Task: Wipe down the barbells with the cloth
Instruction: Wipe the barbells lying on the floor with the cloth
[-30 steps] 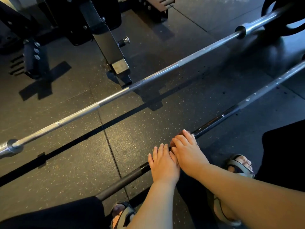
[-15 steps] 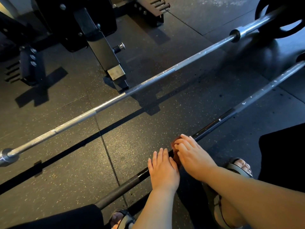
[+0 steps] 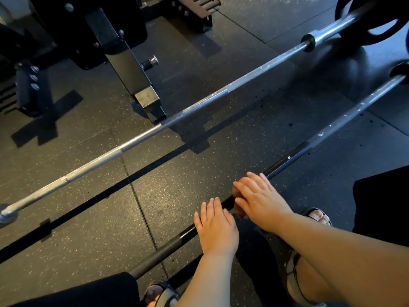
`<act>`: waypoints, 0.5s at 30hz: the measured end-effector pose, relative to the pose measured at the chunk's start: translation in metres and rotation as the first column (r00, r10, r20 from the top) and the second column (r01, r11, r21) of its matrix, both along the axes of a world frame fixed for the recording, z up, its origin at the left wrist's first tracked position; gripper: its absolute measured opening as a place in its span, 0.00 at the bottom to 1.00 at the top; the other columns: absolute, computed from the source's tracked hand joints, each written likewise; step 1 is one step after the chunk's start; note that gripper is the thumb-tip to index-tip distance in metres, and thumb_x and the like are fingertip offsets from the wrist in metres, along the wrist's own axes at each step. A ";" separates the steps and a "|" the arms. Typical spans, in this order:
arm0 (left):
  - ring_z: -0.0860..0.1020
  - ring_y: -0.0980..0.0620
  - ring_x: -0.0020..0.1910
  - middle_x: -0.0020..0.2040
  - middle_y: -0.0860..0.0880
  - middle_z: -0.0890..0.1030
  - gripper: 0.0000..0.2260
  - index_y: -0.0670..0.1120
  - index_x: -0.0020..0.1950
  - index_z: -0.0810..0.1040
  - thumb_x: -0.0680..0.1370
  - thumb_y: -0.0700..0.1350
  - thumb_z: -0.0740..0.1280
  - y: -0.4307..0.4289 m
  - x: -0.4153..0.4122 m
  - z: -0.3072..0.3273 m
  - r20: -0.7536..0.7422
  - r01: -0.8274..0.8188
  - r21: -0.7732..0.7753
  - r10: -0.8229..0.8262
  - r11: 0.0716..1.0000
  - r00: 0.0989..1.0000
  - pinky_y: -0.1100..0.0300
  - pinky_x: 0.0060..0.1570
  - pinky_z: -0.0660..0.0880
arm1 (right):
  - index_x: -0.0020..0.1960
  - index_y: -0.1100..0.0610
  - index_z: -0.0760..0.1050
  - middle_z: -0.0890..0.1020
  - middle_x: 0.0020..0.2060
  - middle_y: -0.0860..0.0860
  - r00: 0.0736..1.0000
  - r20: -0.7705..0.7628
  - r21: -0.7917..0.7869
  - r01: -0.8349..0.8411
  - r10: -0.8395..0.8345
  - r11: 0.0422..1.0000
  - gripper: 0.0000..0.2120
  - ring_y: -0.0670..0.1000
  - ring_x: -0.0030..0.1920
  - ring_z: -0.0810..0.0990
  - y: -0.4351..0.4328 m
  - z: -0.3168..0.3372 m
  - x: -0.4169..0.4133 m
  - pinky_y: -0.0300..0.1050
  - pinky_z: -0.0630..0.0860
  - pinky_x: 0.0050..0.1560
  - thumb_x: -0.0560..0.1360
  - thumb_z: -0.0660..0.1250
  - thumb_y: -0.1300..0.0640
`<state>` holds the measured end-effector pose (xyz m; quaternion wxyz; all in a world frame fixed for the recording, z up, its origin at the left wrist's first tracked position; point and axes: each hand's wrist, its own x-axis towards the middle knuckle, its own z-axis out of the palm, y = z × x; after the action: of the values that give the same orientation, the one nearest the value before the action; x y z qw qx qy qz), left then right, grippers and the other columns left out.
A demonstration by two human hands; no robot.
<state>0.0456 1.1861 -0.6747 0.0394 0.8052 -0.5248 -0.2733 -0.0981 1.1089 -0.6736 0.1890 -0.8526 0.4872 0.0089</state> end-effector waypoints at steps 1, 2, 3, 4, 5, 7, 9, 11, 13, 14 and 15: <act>0.46 0.52 0.82 0.83 0.53 0.54 0.24 0.50 0.84 0.52 0.87 0.51 0.45 0.000 0.000 0.000 -0.006 -0.007 -0.009 0.007 1.000 1.000 0.48 0.80 0.38 | 0.82 0.50 0.55 0.59 0.80 0.48 0.998 -0.009 -0.002 0.055 -0.055 0.998 0.26 0.53 0.82 0.45 0.001 0.000 0.001 0.51 0.33 0.77 0.86 0.48 0.44; 0.46 0.52 0.82 0.83 0.53 0.54 0.24 0.50 0.84 0.52 0.87 0.51 0.46 0.000 -0.001 0.000 -0.005 -0.013 -0.023 0.013 1.000 1.000 0.48 0.80 0.39 | 0.82 0.52 0.55 0.58 0.80 0.49 0.993 -0.016 -0.006 0.118 -0.118 0.993 0.26 0.55 0.82 0.43 0.003 0.000 0.005 0.52 0.33 0.77 0.86 0.48 0.44; 0.46 0.52 0.82 0.83 0.53 0.54 0.24 0.49 0.84 0.52 0.87 0.51 0.46 0.000 -0.002 0.000 -0.001 -0.017 -0.032 0.017 0.999 1.000 0.49 0.80 0.39 | 0.82 0.53 0.56 0.58 0.80 0.50 0.985 -0.029 -0.008 0.168 -0.168 0.986 0.26 0.56 0.82 0.42 0.007 0.002 0.013 0.54 0.33 0.77 0.86 0.48 0.45; 0.46 0.52 0.82 0.84 0.53 0.53 0.24 0.49 0.84 0.50 0.87 0.51 0.45 0.000 -0.003 -0.001 0.005 -0.017 -0.036 0.017 0.999 1.000 0.49 0.80 0.39 | 0.82 0.54 0.56 0.58 0.80 0.51 0.981 -0.044 -0.002 0.187 -0.187 0.982 0.26 0.58 0.82 0.40 0.013 0.004 0.023 0.56 0.33 0.77 0.86 0.48 0.46; 0.45 0.52 0.82 0.84 0.52 0.51 0.25 0.49 0.84 0.49 0.87 0.51 0.45 0.002 -0.001 -0.002 0.010 -0.017 -0.039 0.017 0.999 1.000 0.50 0.80 0.38 | 0.81 0.55 0.57 0.58 0.80 0.52 0.986 -0.058 0.005 0.158 -0.158 0.987 0.26 0.59 0.82 0.40 0.019 0.006 0.033 0.58 0.33 0.77 0.86 0.48 0.46; 0.42 0.52 0.82 0.84 0.51 0.46 0.26 0.48 0.84 0.45 0.87 0.50 0.47 0.009 0.003 -0.005 0.022 0.003 -0.041 -0.002 0.999 1.000 0.51 0.80 0.37 | 0.81 0.54 0.59 0.59 0.80 0.52 0.997 -0.074 0.015 -0.012 0.013 1.000 0.26 0.60 0.82 0.42 0.027 0.006 0.045 0.60 0.33 0.77 0.86 0.48 0.46; 0.42 0.52 0.82 0.84 0.50 0.45 0.27 0.47 0.84 0.44 0.86 0.52 0.45 0.016 0.008 -0.006 0.028 0.037 -0.048 -0.036 0.998 0.999 0.52 0.80 0.38 | 0.80 0.53 0.60 0.61 0.79 0.52 0.979 -0.084 0.013 -0.187 0.188 0.982 0.25 0.58 0.82 0.46 0.022 0.006 0.038 0.59 0.35 0.78 0.85 0.47 0.46; 0.42 0.52 0.82 0.84 0.51 0.46 0.27 0.48 0.84 0.44 0.86 0.53 0.44 0.016 0.009 -0.006 0.009 0.038 -0.042 -0.037 0.998 0.999 0.52 0.80 0.38 | 0.78 0.51 0.63 0.66 0.76 0.50 0.967 -0.061 -0.007 -0.248 0.247 0.969 0.23 0.55 0.81 0.54 0.006 0.004 0.021 0.57 0.42 0.80 0.85 0.49 0.46; 0.42 0.52 0.82 0.84 0.51 0.46 0.26 0.48 0.84 0.45 0.87 0.51 0.45 0.012 0.007 -0.005 -0.008 0.018 -0.030 -0.019 0.999 1.000 0.52 0.80 0.37 | 0.74 0.50 0.68 0.70 0.73 0.50 0.995 -0.031 -0.043 -0.096 0.095 0.994 0.20 0.54 0.79 0.58 -0.011 0.001 0.003 0.56 0.44 0.80 0.85 0.52 0.48; 0.42 0.52 0.82 0.84 0.51 0.46 0.25 0.48 0.84 0.45 0.87 0.50 0.45 0.011 0.006 -0.005 -0.005 0.015 -0.030 -0.015 0.999 1.000 0.52 0.80 0.37 | 0.73 0.51 0.69 0.70 0.73 0.50 0.999 -0.025 -0.053 0.028 -0.029 0.998 0.18 0.55 0.79 0.56 -0.015 0.000 -0.002 0.56 0.43 0.80 0.85 0.53 0.49; 0.43 0.52 0.82 0.84 0.51 0.47 0.25 0.47 0.84 0.45 0.87 0.50 0.45 0.010 0.005 -0.005 0.000 0.015 -0.031 -0.015 0.999 1.000 0.51 0.80 0.37 | 0.73 0.52 0.69 0.69 0.73 0.51 0.990 -0.021 -0.048 0.142 -0.143 0.989 0.18 0.57 0.80 0.54 -0.017 0.000 -0.001 0.58 0.41 0.79 0.85 0.54 0.50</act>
<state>0.0509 1.1960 -0.6794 0.0498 0.8004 -0.5350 -0.2657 -0.0995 1.0924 -0.6735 0.1633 -0.8197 0.5490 -0.0056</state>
